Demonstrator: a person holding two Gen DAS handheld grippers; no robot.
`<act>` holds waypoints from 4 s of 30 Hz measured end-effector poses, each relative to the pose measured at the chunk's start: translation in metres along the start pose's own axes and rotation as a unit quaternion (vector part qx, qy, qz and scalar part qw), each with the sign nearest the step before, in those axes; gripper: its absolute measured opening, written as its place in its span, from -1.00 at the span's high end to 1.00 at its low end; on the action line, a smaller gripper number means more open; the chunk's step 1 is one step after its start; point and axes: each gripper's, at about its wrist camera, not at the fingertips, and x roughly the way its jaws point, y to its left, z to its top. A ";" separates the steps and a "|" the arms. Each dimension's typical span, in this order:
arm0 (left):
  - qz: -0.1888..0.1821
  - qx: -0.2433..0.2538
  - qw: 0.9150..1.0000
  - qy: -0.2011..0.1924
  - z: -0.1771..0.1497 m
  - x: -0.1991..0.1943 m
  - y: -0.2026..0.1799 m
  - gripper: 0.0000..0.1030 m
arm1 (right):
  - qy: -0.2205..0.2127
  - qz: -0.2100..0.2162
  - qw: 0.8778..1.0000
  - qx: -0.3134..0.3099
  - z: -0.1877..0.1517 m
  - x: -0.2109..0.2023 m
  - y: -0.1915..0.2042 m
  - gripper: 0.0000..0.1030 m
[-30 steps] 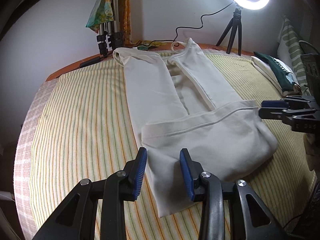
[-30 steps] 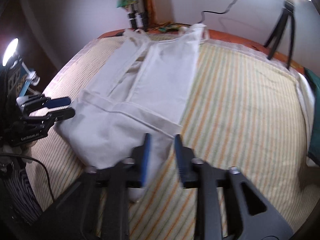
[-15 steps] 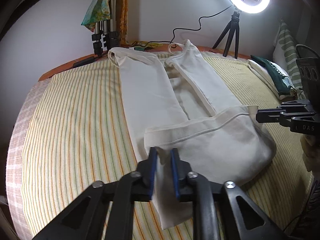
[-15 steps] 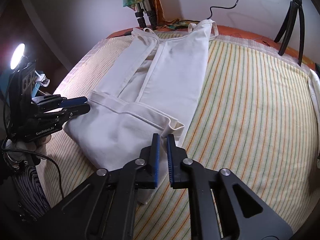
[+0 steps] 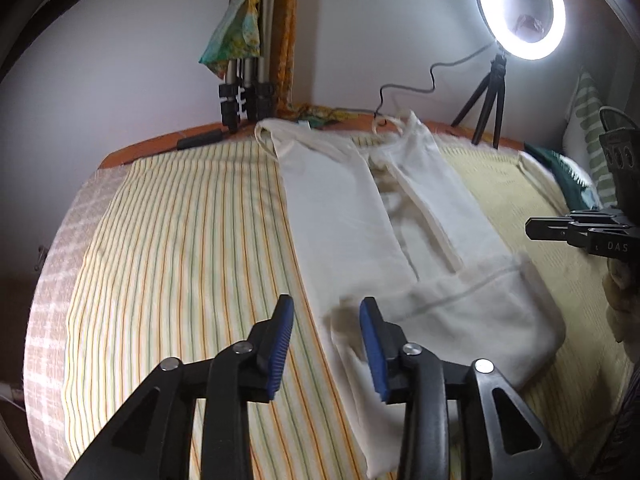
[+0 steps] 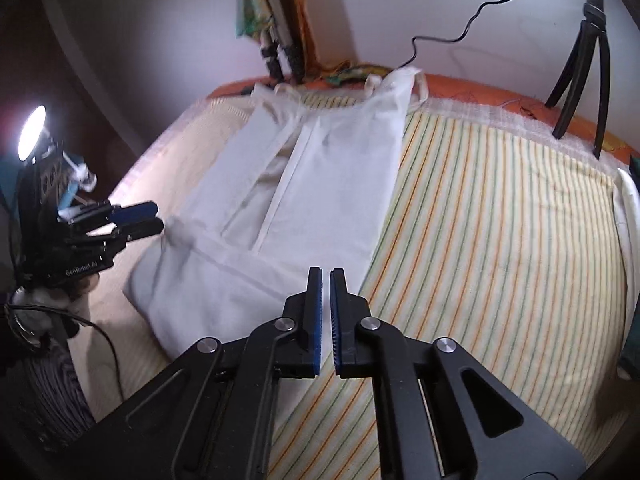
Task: Fold small clothes
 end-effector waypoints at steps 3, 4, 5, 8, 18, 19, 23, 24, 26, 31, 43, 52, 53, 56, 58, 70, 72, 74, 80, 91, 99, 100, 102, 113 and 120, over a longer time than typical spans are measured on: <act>-0.015 -0.005 1.000 -0.007 0.021 0.003 0.009 0.05 | 0.001 0.016 1.000 0.013 0.022 0.002 -0.012 0.68; -0.018 -0.004 1.000 -0.008 0.029 0.006 0.011 0.04 | -0.005 0.012 1.000 0.018 0.029 0.004 -0.016 0.50; -0.022 -0.006 1.000 -0.008 0.036 0.009 0.014 0.01 | -0.010 0.012 1.000 0.021 0.037 0.006 -0.019 0.44; -0.035 -0.017 0.999 -0.001 0.057 0.026 0.023 -0.04 | -0.011 0.028 0.999 0.037 0.058 0.020 -0.031 0.16; -0.088 -0.070 0.993 0.038 0.101 0.099 0.059 -0.01 | -0.004 0.063 0.994 0.085 0.105 0.075 -0.066 0.16; -0.090 -0.071 0.993 0.039 0.102 0.103 0.060 -0.01 | -0.003 0.069 0.994 0.086 0.108 0.080 -0.067 0.16; -0.092 -0.069 0.992 0.042 0.112 0.120 0.061 0.22 | 0.009 0.073 0.993 0.091 0.114 0.095 -0.072 0.89; -0.095 -0.072 0.992 0.046 0.115 0.122 0.060 0.36 | 0.007 0.068 0.993 0.094 0.114 0.096 -0.074 0.91; -0.083 -0.069 0.993 0.039 0.119 0.125 0.060 0.34 | 0.002 0.050 0.993 0.105 0.115 0.095 -0.082 0.94; -0.084 -0.073 0.993 0.039 0.127 0.137 0.064 0.12 | 0.002 0.050 0.992 0.119 0.115 0.092 -0.091 0.94; -0.111 -0.079 0.990 0.043 0.136 0.155 0.062 0.88 | 0.001 0.063 0.988 0.140 0.126 0.103 -0.093 0.89; -0.131 -0.089 0.987 0.006 0.147 0.108 0.063 1.00 | -0.045 0.083 0.988 0.122 0.133 0.051 -0.079 0.90; -0.132 -0.089 0.987 0.001 0.147 0.100 0.062 1.00 | -0.051 0.086 0.988 0.118 0.133 0.042 -0.074 0.90; -0.132 -0.076 0.988 -0.015 0.147 0.075 0.055 1.00 | -0.061 0.090 0.988 0.107 0.132 0.022 -0.062 0.90; -0.130 -0.065 0.989 -0.021 0.144 0.058 0.048 1.00 | -0.067 0.087 0.989 0.098 0.127 0.004 -0.052 0.90; -0.121 -0.043 0.991 -0.038 0.074 -0.027 0.019 1.00 | -0.077 0.077 0.992 0.062 0.056 -0.071 0.014 0.90; -0.120 -0.044 0.991 -0.033 0.058 -0.033 0.015 1.00 | -0.075 0.073 0.993 0.055 0.037 -0.077 0.025 0.90; -0.116 -0.042 0.992 -0.026 0.039 -0.039 0.011 1.00 | -0.069 0.069 0.994 0.052 0.019 -0.078 0.034 0.90; -0.099 -0.027 0.995 0.000 -0.013 -0.052 -0.001 0.98 | -0.043 0.056 0.996 0.048 -0.033 -0.072 0.053 0.90; -0.091 0.027 0.995 0.024 -0.058 -0.105 -0.007 0.67 | 0.008 0.044 0.999 0.024 -0.076 -0.089 0.071 0.85; -0.100 0.058 0.993 0.014 0.005 -0.092 -0.025 0.50 | 0.010 0.060 0.998 -0.010 -0.029 -0.080 0.095 0.76; -0.097 0.057 0.993 0.024 0.013 -0.080 -0.027 0.50 | 0.021 0.060 0.998 -0.011 -0.024 -0.071 0.097 0.76; -0.101 0.054 0.993 0.037 0.023 -0.062 -0.031 0.51 | 0.041 0.052 0.998 -0.009 -0.015 -0.050 0.098 0.76; -0.121 0.057 0.977 0.164 -0.005 -0.011 -0.035 0.59 | 0.108 0.039 0.992 -0.054 -0.041 -0.012 0.112 0.76; -0.123 0.058 0.973 0.184 -0.069 -0.049 -0.029 0.59 | 0.143 0.028 0.988 -0.045 -0.080 -0.025 0.100 0.76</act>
